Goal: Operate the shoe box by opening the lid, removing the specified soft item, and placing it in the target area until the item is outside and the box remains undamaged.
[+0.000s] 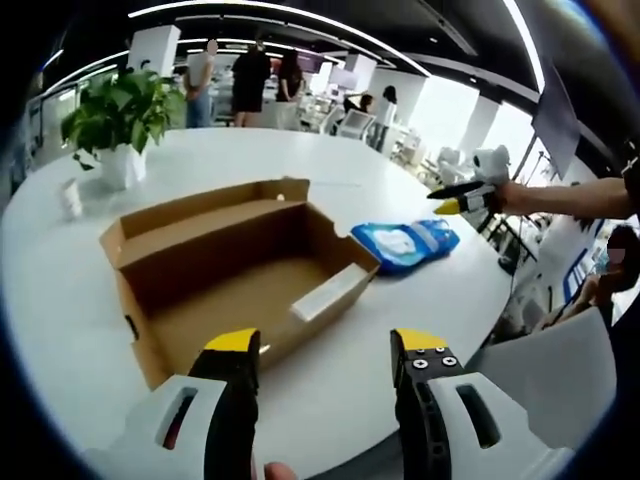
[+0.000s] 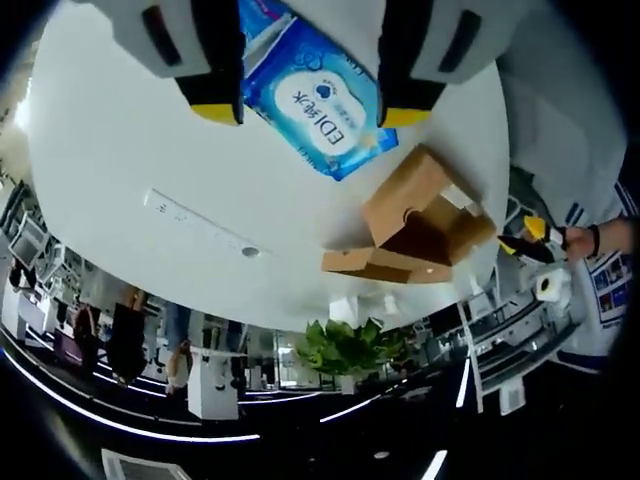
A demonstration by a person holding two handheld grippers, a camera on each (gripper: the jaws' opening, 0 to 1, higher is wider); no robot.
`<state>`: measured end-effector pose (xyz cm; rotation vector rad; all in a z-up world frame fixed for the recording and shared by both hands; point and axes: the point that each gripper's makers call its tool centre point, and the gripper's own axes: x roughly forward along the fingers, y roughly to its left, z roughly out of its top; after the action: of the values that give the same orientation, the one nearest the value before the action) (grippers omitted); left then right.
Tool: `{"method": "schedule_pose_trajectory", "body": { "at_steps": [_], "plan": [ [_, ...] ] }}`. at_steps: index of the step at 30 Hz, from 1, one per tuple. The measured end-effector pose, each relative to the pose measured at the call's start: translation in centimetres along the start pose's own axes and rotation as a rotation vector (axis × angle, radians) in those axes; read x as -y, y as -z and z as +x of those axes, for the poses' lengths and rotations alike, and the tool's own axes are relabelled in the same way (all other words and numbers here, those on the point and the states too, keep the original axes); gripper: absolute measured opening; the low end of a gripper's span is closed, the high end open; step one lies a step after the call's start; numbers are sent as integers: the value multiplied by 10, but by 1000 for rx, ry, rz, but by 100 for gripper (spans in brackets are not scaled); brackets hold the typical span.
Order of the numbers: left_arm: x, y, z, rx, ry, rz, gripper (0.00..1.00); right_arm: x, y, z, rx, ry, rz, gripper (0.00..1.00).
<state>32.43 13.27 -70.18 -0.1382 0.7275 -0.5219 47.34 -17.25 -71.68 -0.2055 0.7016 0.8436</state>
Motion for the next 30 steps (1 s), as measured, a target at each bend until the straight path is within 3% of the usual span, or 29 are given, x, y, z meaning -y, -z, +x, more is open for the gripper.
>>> {"method": "schedule_pose_trajectory", "body": {
  "at_steps": [16,30],
  "plan": [
    [-1,-9,-8,35,5,-12,54,-66,-54,19,103,-98,-28,53],
    [-8,-7,-15,56,-9,-28,54,-124,-73,43,124,-179,-54,53]
  ]
}}
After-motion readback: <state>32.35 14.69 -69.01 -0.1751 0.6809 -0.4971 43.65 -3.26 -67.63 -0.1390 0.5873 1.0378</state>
